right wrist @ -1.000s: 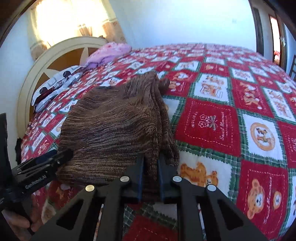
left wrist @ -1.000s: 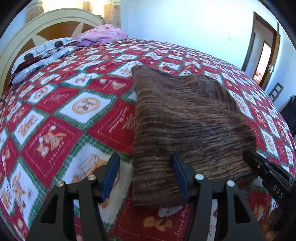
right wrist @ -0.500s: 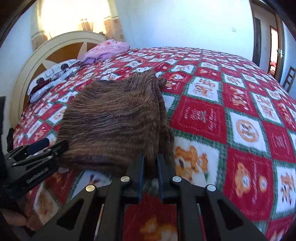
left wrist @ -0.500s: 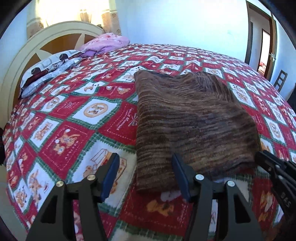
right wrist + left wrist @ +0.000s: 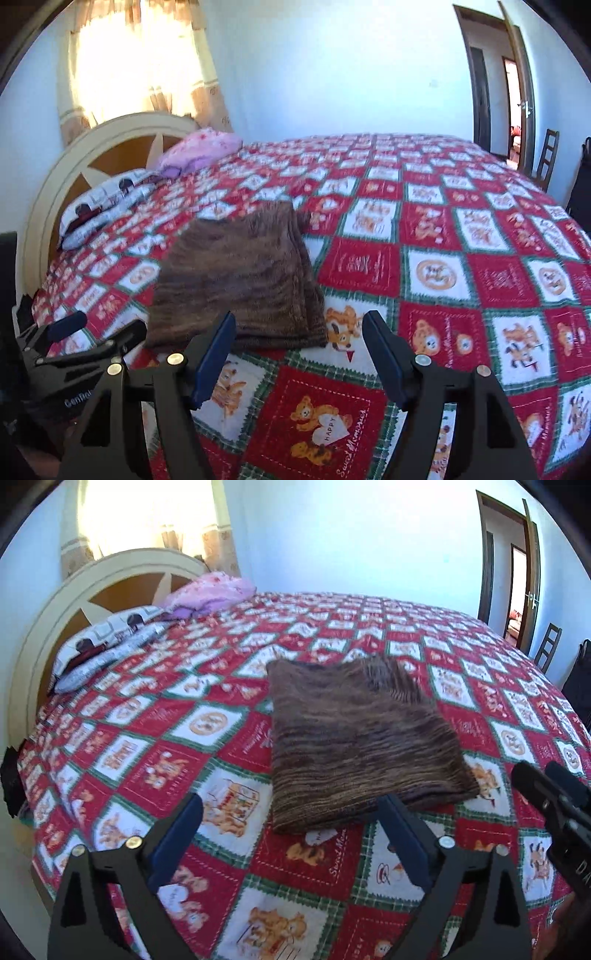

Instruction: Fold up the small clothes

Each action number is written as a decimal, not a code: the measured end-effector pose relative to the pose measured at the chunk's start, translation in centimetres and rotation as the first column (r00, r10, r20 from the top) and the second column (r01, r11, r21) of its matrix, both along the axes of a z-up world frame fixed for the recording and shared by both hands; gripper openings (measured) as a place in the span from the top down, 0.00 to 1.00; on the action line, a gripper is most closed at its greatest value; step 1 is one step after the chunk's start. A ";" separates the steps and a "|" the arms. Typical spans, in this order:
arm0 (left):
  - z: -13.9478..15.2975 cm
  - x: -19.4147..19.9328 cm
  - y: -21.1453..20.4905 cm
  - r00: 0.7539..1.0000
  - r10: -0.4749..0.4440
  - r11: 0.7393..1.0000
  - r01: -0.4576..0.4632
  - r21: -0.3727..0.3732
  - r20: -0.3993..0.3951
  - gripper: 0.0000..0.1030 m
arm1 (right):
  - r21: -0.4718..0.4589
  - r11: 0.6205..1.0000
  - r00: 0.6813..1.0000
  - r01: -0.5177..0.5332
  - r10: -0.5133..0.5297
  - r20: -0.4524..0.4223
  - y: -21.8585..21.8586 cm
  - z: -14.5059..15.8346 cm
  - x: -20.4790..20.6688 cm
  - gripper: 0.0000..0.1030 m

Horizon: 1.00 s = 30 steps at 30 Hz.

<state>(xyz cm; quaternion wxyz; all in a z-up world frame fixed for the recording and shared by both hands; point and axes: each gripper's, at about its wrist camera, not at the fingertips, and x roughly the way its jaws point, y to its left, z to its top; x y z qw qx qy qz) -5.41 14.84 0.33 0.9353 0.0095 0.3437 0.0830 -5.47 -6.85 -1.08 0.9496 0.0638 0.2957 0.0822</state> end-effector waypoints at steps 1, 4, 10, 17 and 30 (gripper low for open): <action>0.5 -0.5 0.0 1.000 0.007 1.000 -0.007 0.006 0.014 0.01 | 0.004 1.000 1.000 0.003 -0.003 0.012 -0.1 0.4 -0.3 0.29; 1.7 -1.7 0.2 0.998 0.056 0.998 -0.057 0.027 0.037 0.00 | 0.007 1.000 0.997 0.020 -0.021 0.076 -0.1 2.2 -1.9 0.24; 3.7 -4.7 1.1 0.987 0.096 0.995 -0.099 0.016 0.127 0.00 | 0.025 0.998 0.975 0.053 -0.057 0.215 -0.1 5.7 -5.8 0.21; 5.7 -7.5 2.0 0.969 0.102 0.995 -0.095 -0.042 0.224 0.00 | 0.037 0.996 0.935 0.077 -0.085 0.345 0.5 9.1 -9.2 0.10; 6.0 -8.5 1.6 0.969 0.095 0.994 -0.104 0.027 0.228 0.00 | 0.017 0.997 0.928 0.078 -0.079 0.363 1.6 9.8 -10.5 0.09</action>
